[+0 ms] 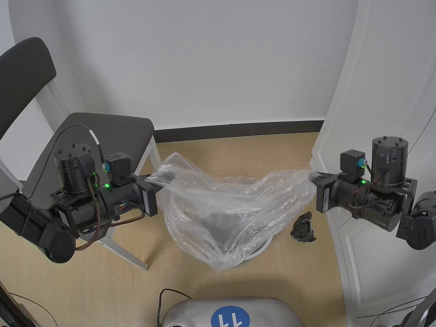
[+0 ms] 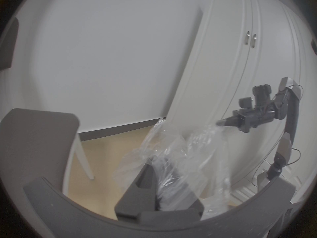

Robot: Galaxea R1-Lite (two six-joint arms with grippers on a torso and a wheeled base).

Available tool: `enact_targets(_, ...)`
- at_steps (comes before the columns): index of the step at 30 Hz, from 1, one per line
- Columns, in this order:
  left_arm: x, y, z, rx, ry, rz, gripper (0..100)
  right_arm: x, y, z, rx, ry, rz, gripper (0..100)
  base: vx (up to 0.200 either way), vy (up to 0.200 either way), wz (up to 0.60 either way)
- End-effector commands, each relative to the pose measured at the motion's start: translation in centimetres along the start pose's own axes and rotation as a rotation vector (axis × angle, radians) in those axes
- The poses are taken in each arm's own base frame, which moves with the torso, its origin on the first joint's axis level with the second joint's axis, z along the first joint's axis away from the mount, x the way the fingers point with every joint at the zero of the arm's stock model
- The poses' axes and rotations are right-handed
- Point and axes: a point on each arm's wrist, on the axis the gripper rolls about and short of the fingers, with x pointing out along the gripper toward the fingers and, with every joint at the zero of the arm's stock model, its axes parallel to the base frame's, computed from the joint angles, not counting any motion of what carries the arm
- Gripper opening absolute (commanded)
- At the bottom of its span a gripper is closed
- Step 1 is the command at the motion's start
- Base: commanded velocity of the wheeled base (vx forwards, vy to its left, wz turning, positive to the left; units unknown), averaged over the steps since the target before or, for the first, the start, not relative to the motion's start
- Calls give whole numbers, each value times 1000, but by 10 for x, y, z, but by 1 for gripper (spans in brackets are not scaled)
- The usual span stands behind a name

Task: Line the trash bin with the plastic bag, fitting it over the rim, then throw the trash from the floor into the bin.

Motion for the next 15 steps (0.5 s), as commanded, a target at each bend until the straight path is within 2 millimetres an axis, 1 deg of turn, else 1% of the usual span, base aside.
enact_targets(1,27,-22,0,16,-3,-97,0,32,12,8,-32,-11,92,0,0,0,0)
enact_targets(2,31,-37,1,18,-7,-146,0,39,24,10,-39,-19,162,0,0,0,0)
enact_targets(3,33,-44,0,17,-4,-169,0,42,29,10,-41,-20,186,0,0,0,0)
enact_targets(4,33,-44,0,17,-4,-169,0,42,29,10,-41,-20,186,0,0,0,0)
enact_targets(5,34,-61,-4,6,11,-218,0,44,40,6,-42,-10,240,0,0,0,0)
enact_targets(7,33,-74,-7,-13,27,-257,0,41,51,4,-32,-3,299,0,0,0,0)
enact_targets(8,31,-85,-9,-30,40,-286,0,37,58,3,-4,9,344,0,0,0,0)
enact_targets(10,30,-91,-11,-40,42,-304,0,35,65,2,21,16,373,0,0,0,0)
enact_targets(11,30,-98,-13,-51,42,-325,0,30,72,3,50,22,404,0,0,0,0)
enact_targets(15,31,-101,-20,-61,38,-338,0,26,74,-2,78,42,416,0,0,0,0)
